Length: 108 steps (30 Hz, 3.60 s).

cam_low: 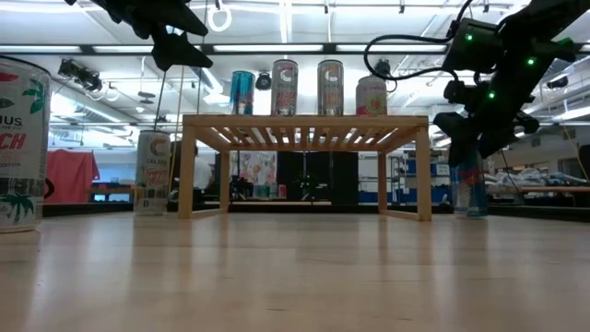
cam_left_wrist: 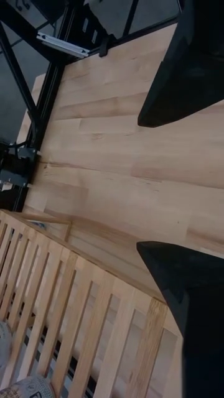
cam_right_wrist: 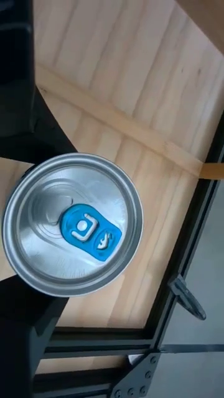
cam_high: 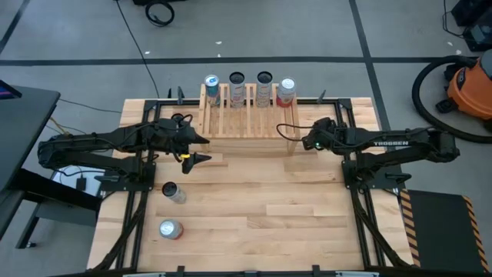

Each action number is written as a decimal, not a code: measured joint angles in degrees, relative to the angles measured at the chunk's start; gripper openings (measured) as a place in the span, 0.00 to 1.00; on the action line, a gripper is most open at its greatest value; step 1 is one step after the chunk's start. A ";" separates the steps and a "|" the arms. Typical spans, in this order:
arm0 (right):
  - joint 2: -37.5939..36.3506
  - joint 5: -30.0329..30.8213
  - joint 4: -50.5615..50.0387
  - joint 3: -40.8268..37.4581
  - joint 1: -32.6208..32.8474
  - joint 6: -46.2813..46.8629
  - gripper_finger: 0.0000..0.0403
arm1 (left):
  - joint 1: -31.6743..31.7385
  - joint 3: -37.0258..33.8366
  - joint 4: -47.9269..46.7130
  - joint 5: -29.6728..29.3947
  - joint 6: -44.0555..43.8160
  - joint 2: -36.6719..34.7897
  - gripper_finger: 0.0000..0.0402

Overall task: Place canned beverage on shelf
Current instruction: Put the blue soda can on the shelf aligned with the other blue soda can

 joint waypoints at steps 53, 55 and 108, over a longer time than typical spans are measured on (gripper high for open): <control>0.53 -3.53 -4.60 25.35 22.91 -3.22 0.59 | -6.67 -0.05 42.99 -7.40 4.41 27.84 0.79; 2.17 -2.68 -4.24 27.20 23.68 -3.78 0.59 | -6.67 -0.04 43.14 -7.42 4.41 28.05 0.79; 31.46 -8.71 10.17 47.58 27.41 -21.17 0.73 | -7.13 -0.02 53.60 -4.55 6.78 35.26 0.54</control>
